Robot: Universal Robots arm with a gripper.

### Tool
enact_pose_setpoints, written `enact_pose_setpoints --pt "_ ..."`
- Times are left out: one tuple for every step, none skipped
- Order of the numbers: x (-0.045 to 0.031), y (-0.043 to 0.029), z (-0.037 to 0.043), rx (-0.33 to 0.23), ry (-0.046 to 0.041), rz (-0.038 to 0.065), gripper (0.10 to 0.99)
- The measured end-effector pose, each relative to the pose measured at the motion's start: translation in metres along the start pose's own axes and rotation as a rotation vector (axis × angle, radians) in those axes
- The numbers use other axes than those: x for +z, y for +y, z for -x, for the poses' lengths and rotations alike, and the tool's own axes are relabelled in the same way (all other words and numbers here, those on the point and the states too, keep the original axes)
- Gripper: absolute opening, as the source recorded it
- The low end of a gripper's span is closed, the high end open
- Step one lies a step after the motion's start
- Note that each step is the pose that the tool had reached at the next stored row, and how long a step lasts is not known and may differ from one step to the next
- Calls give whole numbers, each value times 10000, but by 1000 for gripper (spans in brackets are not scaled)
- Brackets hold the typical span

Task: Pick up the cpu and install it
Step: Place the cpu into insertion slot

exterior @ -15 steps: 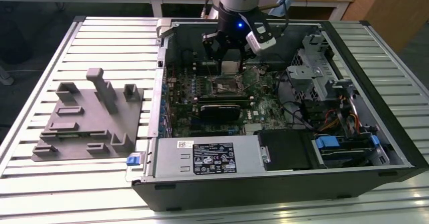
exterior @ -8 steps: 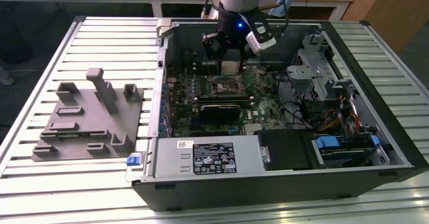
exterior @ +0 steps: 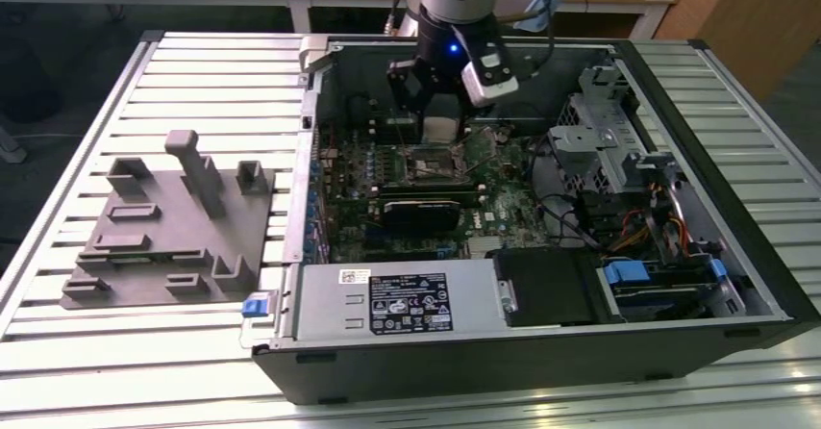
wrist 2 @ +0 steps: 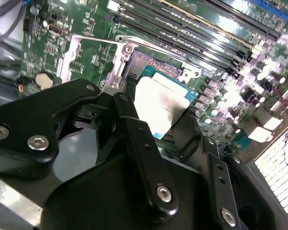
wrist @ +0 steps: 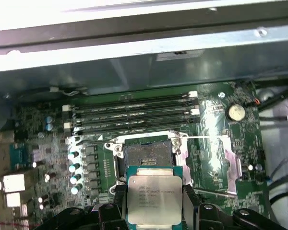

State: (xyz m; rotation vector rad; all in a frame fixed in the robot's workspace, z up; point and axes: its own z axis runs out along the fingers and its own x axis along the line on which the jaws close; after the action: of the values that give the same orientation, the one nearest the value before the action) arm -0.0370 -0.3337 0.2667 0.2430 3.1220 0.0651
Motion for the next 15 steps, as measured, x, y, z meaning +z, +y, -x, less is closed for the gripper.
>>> enact_pose_setpoints --pt "1 0 0 196 -9 -1 545" --pt "1 0 0 364 -15 -2 545" --pt "1 0 0 556 -23 -3 545" --pt "1 0 0 735 -31 -4 545" --pt "2 0 0 915 -39 -6 545" --pt "2 0 0 1094 -47 -6 545" --pt "2 0 0 1280 -54 -8 545" --pt "3 0 0 1460 -62 -8 545" --pt "3 0 0 1639 -70 -9 545" --pt "3 0 0 1819 -77 -11 545" --pt "3 0 0 1997 -84 -12 545" --pt "4 0 0 2179 -92 -12 545" --pt "4 0 0 2362 -100 -14 545" --pt "4 0 0 2554 -108 -15 545" --pt "5 0 0 2733 -116 -16 545"
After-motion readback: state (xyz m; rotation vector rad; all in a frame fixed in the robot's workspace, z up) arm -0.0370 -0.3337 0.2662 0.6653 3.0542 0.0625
